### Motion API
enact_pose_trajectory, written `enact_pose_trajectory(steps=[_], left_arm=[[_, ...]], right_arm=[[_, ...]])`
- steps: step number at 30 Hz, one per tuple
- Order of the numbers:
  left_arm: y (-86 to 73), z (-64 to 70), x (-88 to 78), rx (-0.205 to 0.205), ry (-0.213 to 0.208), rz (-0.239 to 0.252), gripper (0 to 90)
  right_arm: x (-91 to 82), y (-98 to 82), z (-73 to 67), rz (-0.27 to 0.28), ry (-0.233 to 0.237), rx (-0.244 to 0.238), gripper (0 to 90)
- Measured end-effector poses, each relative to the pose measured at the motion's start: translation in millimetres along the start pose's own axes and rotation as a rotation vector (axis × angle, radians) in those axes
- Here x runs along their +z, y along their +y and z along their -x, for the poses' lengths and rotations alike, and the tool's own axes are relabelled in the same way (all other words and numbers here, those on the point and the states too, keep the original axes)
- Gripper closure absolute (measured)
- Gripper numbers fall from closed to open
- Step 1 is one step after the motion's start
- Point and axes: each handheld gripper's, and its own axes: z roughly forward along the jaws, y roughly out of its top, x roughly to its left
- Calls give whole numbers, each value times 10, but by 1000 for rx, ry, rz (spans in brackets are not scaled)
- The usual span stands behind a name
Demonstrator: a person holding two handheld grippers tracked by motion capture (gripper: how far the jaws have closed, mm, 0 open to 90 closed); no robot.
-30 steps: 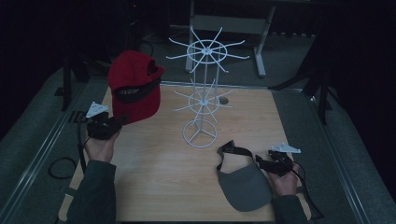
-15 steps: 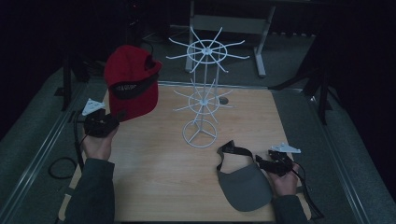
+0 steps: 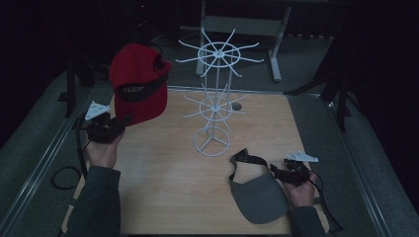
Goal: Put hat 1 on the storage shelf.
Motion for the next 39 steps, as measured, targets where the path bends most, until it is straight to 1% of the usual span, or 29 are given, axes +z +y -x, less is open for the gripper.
enact_pose_trajectory(steps=[4,13,23,39], left_arm=[[24,7,-15,3,4,5,860],[91,31,-48,4,3,45,860],[160,61,-70,17,1,56,860],[246,107,-100,29,0,96,860]], right_arm=[[0,0,0,0,1,-1,338],[0,0,2,0,1,-3,338],[1,0,3,1,1,-4,337],[0,0,1,0,1,-2,337]])
